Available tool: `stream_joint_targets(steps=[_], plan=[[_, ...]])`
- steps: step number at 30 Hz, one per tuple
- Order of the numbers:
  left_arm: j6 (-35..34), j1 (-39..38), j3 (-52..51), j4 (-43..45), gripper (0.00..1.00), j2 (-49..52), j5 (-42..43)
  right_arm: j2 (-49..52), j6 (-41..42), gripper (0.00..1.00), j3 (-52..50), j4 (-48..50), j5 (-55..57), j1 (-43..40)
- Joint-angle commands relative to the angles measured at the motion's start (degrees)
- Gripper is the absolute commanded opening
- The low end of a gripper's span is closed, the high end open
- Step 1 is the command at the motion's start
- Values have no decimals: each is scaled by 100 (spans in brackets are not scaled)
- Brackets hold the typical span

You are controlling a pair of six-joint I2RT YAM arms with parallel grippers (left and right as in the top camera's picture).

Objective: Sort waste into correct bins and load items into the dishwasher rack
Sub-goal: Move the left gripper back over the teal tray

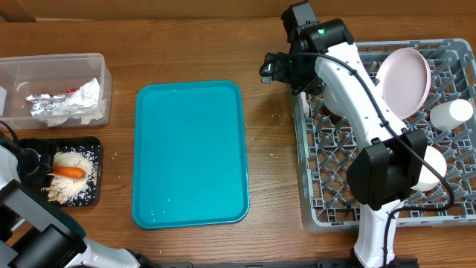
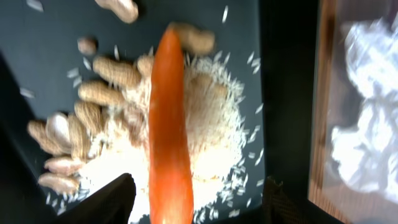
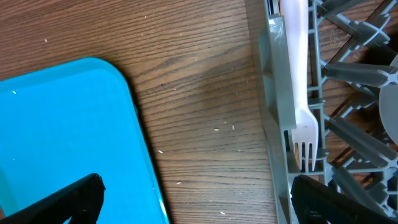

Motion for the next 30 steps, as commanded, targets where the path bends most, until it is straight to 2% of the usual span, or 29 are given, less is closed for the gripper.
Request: stream_joint_targets(steps=[1,8,14,18,20,25,30], plan=[[223,35,321,-295,66,20,219,-57,33,100,68,15,13,7],[243,-42,1130,-1189,65,-452,549,-57,33,100,68,15,13,7],[623,-297,1320,-1537,72,-1320,1569,-57,33,100,68,15,13,7],[885,-684,1320,-1823,91,-2035,1818,-57,33,100,70,15,13,7],[1126,-984,1320,-2033,100,-2402,1801,-57,33,100,68,15,13,7],[1353,-1965,1318,-2581,100,-3080,1237,-57,33,100,70,15,13,7],[1379,-2837,1246,-3316,100,-3130,1029,-57,33,100,70,15,11,7]])
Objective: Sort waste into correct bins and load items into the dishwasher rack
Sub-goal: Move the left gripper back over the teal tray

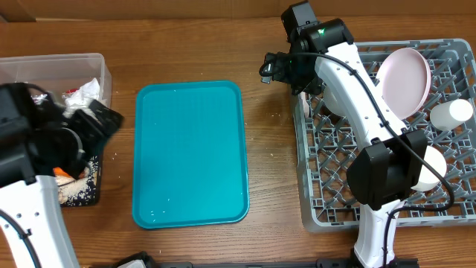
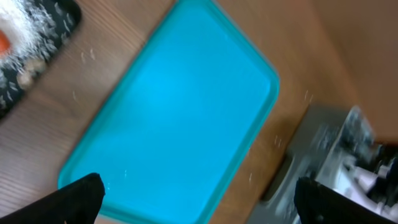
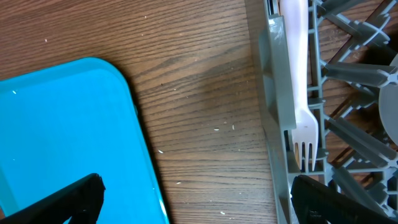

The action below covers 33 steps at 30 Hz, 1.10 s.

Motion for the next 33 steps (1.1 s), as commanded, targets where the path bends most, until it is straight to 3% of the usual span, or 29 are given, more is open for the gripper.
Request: stream_joint_targets(steps=[1,4,8,12,22,33], plan=[[251,-553,-70,-199,100,37,-269,-57,66,100,70,22,-33,7],[457,-1082,-424,-184,100,35,-234,-57,251,100,70,205,-361,7],[474,-1794,-1117,85,100,35,-236,-94,-109,100,81,-413,-1027,-17],[474,-2212,-1696,426,100,35,-249,-297,-74,100,83,-800,-879,-94],[474,-2286,-1864,612,100,37,-254,-2245,481,100,79,-2015,1816,389],[457,-2286,-1864,787,100,39,-254,-4413,-61,100,-605,-2181,1897,925]])
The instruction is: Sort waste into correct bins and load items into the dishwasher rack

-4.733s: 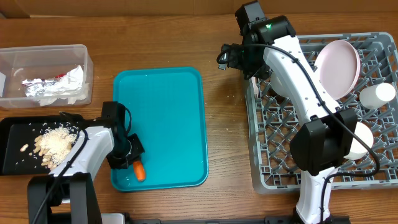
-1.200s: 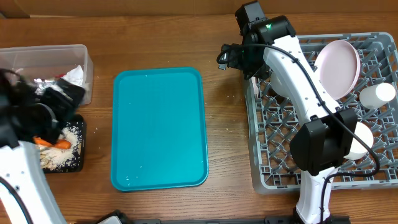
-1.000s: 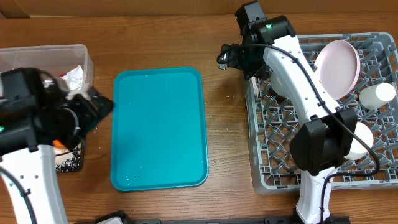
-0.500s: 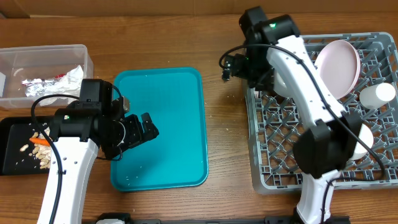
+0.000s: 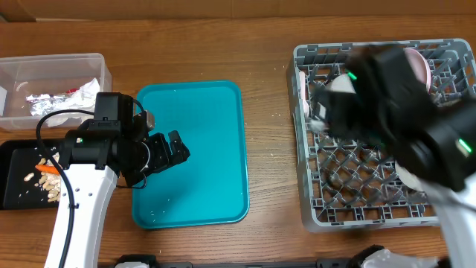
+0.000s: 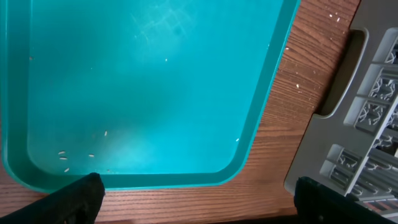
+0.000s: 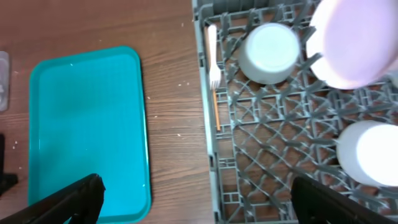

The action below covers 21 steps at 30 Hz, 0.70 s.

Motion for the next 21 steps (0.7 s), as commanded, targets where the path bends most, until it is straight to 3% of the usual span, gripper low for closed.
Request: stream_joint_targets(steps=[1,21], plan=[[151,-28,-17,9,100,-4,-42,-457,-118,100,-437,9,195,20],[151,-28,-20,9,100,-4,-42,-802,-120,100,-551,9,-212,20]])
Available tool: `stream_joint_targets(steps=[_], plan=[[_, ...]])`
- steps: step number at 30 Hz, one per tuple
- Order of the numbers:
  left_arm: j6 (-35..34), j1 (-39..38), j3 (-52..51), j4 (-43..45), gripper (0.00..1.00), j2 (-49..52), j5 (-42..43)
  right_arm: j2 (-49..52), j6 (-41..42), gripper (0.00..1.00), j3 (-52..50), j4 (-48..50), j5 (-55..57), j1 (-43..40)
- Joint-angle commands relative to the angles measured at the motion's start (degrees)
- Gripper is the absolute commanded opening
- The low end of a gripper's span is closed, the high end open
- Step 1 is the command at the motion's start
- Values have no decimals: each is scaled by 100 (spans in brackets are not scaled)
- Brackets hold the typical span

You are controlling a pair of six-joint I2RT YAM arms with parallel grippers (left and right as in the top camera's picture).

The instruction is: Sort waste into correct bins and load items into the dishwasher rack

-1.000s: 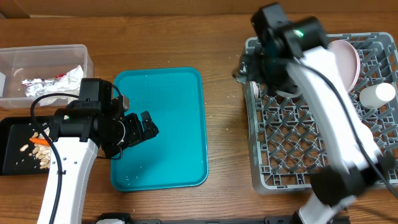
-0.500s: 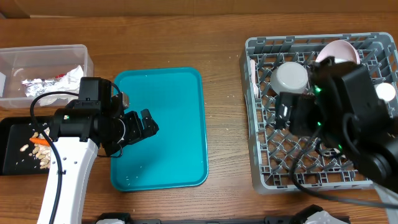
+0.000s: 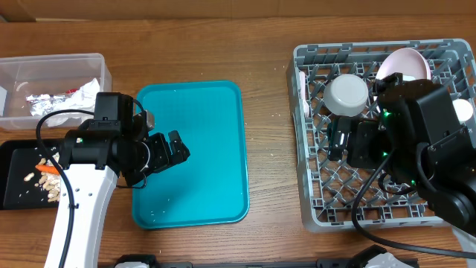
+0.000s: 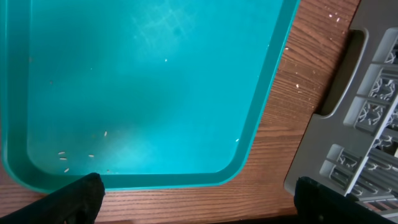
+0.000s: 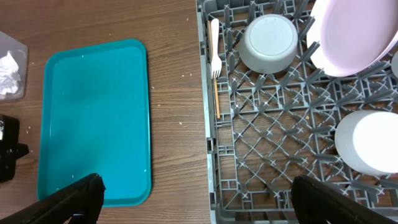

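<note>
An empty teal tray (image 3: 195,112) lies mid-table, a few rice grains on it (image 4: 74,154). My left gripper (image 3: 175,149) hangs open over the tray's left side, holding nothing (image 4: 199,205). The grey dishwasher rack (image 3: 311,212) at the right holds a pink plate (image 5: 351,34), an upturned white bowl (image 5: 268,40), a white cup (image 5: 370,143) and a white fork (image 5: 214,53). My right gripper (image 3: 338,141) is open high above the rack, empty (image 5: 199,202). A carrot (image 3: 46,169) lies among peanuts in the black bin (image 3: 11,190).
A clear bin (image 3: 104,71) with crumpled foil stands at the far left, behind the black bin. A thin orange stick (image 5: 217,102) lies along the rack's left edge. Bare wood separates the tray from the rack (image 3: 271,149).
The right arm, blurred over the rack's far half before, now sits still over the rack's middle, its camera slightly shifted. My left gripper and the tray have not changed.
At first my left gripper was open low over the carrot in the black bin, the right one by the fork at the rack's far left corner. Then the left arm was raised near the bins. Later it hung over the tray, and the right was high over the rack.
</note>
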Motion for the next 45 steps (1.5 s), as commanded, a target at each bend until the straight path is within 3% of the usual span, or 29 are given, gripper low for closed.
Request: stream_joint_targets(steps=[1,8,12,15,20,29,36,40,45], plan=[[151,-28,-20,7,100,-4,-39,0,-24,100,-17,20,-9,17],[151,-28,-20,7,100,-4,-39,-229,-341,100,-20,35,210,-289],[151,-28,-20,7,100,-4,-39,-621,-446,100,-173,343,-24,-935],[151,-28,-20,28,100,-4,-39,-1119,-960,100,-726,896,-608,-1471],[151,-28,-20,26,100,-4,-37,-2258,-1644,100,-2496,2496,-1231,-1965],[151,-28,-20,26,100,-4,-39,-4577,-1674,100,-6328,5261,-1714,-2229],[151,-28,-20,26,100,-4,-39,-5753,-1703,100,-7949,4721,-1519,-2614],[151,-28,-20,24,100,-4,-39,-6107,-1700,100,-8356,3910,-1456,-2796],[151,-28,-20,28,100,-4,-39,-6393,-1700,100,-8553,3869,-1381,-2798]])
